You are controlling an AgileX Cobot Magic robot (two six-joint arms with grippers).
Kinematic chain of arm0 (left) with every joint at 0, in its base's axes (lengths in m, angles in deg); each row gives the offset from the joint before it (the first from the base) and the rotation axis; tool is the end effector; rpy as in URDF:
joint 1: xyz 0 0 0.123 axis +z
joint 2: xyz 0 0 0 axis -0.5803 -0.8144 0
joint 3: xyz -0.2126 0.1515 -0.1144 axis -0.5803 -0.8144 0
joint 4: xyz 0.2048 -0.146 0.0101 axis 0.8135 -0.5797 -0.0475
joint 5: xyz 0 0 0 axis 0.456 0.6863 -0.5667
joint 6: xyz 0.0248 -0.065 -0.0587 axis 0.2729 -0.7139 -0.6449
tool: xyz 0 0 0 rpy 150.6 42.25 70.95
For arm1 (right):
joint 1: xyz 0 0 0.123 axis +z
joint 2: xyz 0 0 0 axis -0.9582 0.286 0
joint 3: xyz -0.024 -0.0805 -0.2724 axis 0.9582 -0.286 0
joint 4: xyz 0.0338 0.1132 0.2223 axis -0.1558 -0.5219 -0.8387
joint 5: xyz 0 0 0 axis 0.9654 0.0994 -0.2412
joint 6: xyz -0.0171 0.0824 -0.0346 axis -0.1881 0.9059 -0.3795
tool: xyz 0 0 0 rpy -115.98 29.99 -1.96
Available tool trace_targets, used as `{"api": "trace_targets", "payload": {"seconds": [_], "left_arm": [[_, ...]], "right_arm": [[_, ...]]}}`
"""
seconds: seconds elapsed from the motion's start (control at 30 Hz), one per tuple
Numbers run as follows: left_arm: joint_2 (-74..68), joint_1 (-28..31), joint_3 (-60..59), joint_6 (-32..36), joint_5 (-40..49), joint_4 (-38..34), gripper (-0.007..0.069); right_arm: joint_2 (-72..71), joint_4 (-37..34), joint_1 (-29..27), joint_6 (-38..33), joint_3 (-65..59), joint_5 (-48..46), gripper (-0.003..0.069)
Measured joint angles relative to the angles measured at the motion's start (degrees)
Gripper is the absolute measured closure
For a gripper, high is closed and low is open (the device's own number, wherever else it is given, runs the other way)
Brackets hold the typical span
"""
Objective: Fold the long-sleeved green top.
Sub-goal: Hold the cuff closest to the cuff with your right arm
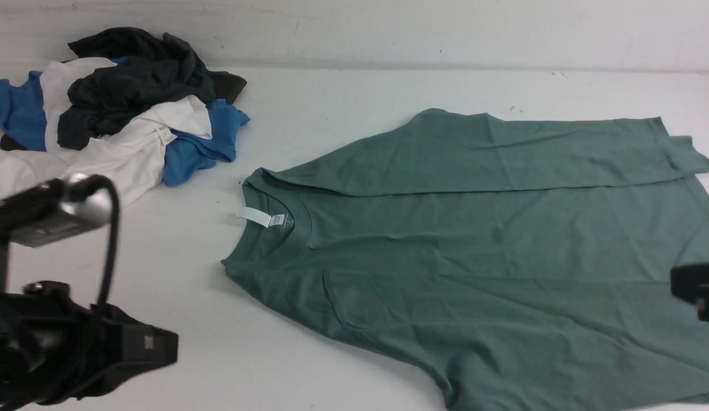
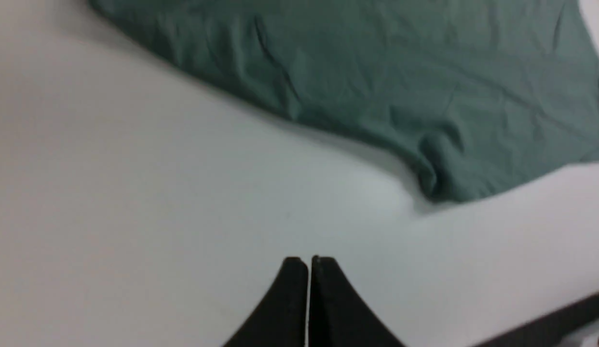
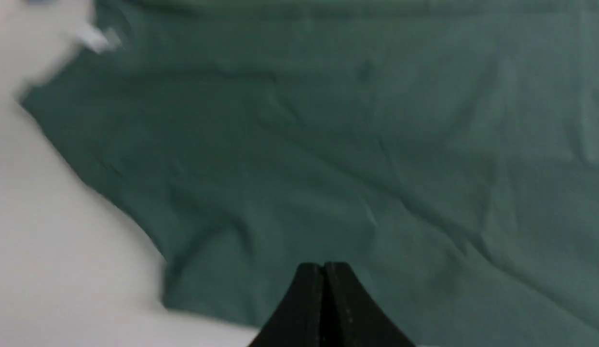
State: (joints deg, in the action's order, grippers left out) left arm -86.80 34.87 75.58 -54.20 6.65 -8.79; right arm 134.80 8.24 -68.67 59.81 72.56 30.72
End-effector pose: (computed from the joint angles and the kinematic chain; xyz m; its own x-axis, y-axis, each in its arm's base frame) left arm 0.1571 -0.0528 0.2731 -0.8920 -0.0839 -0.4441 0.1912 0.8203 -0.5391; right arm 0.1646 0.0358 0.3004 -0.8204 -0.0893 -0.5648 -0.2345 0.9534 0.1897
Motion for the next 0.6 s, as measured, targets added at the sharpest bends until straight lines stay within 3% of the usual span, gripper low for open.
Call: {"api": "trace_targets", "payload": {"seconds": [0.1, 0.23, 0.4, 0.43, 0.6], "left_arm": [[-9.7, 0.0, 0.5, 2.9, 4.6, 0.1, 0.0629], [-16.9, 0.0, 0.8, 4.9, 5.8, 0.2, 0.0629], [-19.4, 0.0, 0.8, 5.4, 5.5, 0.3, 0.0629], [-19.4, 0.0, 0.8, 5.5, 5.4, 0.3, 0.0629], [-19.4, 0.0, 0.8, 6.4, 3.4, 0.3, 0.0628]], "right_arm": [[10.5, 12.8, -0.5, 7.3, 4.5, -5.9, 0.0671], [20.6, 20.6, -5.8, 14.3, 8.0, -6.9, 0.0671], [29.7, 21.0, -19.2, 15.5, 11.1, -4.9, 0.0671], [31.4, 20.1, -24.2, 15.5, 11.3, -3.4, 0.0671], [35.1, 17.7, -34.2, 15.5, 11.6, 1.7, 0.0669]]}}
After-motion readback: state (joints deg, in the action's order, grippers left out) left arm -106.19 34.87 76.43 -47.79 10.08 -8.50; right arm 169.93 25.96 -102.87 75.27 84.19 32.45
